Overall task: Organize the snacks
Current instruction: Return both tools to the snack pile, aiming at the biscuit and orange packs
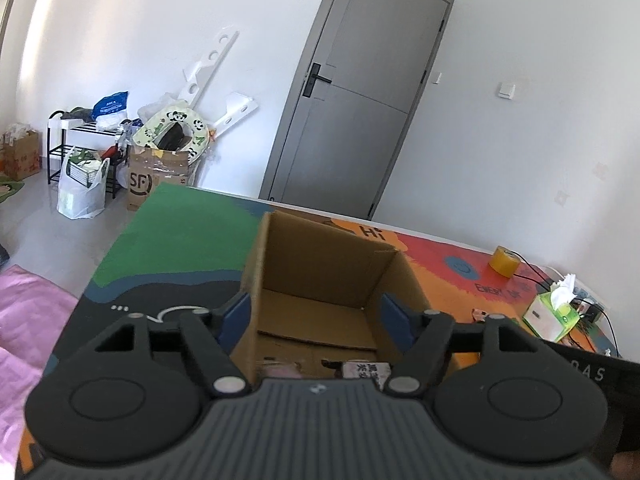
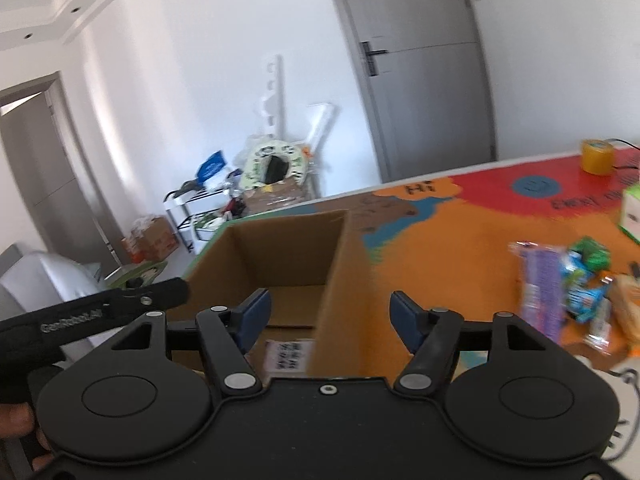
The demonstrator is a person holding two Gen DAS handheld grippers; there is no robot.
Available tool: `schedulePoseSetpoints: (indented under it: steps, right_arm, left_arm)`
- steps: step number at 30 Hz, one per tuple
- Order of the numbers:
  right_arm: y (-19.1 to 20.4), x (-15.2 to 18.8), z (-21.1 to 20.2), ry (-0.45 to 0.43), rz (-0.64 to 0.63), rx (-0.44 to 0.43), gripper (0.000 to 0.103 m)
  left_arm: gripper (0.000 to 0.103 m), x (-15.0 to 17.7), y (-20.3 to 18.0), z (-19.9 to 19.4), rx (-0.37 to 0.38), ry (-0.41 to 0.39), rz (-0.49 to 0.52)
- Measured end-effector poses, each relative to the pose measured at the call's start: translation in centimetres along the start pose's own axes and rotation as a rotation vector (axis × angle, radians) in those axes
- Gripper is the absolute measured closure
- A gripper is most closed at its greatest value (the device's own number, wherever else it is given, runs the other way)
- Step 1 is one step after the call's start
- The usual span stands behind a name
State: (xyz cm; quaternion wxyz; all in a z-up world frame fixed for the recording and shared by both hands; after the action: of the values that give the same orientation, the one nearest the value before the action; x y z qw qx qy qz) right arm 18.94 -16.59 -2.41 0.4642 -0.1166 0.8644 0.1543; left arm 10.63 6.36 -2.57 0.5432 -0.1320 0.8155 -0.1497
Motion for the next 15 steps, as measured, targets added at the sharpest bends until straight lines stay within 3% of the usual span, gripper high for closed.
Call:
schedulePoseSetpoints:
  steps: [15]
  right_arm:
    - [-6.1,1.8,-2.7,0.015,0.085,0.104,0.030]
  left_arm:
    - [0.021,1.6,-4.8,1.4,0.070,0.062,0.072]
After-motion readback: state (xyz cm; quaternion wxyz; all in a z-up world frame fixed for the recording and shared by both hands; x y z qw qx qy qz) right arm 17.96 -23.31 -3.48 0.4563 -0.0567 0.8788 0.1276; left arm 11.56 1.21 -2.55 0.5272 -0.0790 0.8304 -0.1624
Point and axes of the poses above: each gripper's, at about its wrist camera, not at the fingertips, and z roughly the way its jaws point, y to its left, x to its underside, the point moved 1 cm from there along z, roughly the way its jaws point, and after that the axes turned 12 degrees about x, right-handed, at the moved point
